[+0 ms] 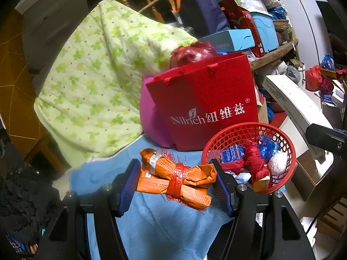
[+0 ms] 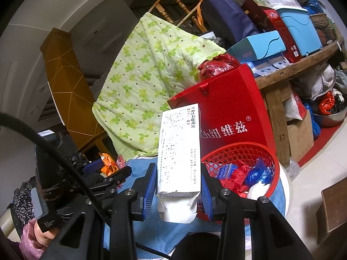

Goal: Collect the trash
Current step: 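Carry the orange wrapper and white tube box toward the red basket, then lower both items into the red basket and open both tools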

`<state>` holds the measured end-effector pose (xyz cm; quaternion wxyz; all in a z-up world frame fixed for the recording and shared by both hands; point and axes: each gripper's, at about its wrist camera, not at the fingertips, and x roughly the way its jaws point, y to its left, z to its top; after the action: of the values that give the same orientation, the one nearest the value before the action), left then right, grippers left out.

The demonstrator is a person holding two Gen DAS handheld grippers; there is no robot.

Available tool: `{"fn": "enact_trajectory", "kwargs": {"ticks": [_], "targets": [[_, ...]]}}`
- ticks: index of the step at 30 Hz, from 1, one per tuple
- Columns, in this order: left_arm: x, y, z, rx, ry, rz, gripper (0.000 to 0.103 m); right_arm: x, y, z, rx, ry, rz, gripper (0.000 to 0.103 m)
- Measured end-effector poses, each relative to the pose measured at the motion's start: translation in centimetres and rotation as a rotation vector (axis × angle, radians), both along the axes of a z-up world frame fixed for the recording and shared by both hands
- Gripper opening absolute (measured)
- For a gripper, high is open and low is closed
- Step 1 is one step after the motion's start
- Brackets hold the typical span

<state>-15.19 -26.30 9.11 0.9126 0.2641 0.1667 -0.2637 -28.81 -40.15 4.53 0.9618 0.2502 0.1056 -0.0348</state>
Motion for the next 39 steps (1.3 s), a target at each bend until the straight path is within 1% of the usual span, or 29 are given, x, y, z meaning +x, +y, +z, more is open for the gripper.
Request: {"fn": "enact_trajectory", "kwargs": {"ticks": [9,25,32,39], "targets": [[-0.1,-0.7,-0.1,0.010,0.002,-0.013,0.066,0.0,-0.2,-0.1,0.002,0.000,-0.006,0.040],[-0.3,-2.3,-0.5,0.025,0.004,-0.044,0.066,-0.7,-1.3,-0.7,0.036,0.003,-0.036,0.040],[-0.2,-3.4,-0.8,0.030,0.016,-0.062,0.066,-1.2,-1.8,-1.1,0.050,0.006,-0.055,0.040],[0.1,-4.6,-1.3,0.017,0.050,-0.113,0.066,-1.5,-3.2,-1.2,0.067,0.004,-0.078,0.040]]}}
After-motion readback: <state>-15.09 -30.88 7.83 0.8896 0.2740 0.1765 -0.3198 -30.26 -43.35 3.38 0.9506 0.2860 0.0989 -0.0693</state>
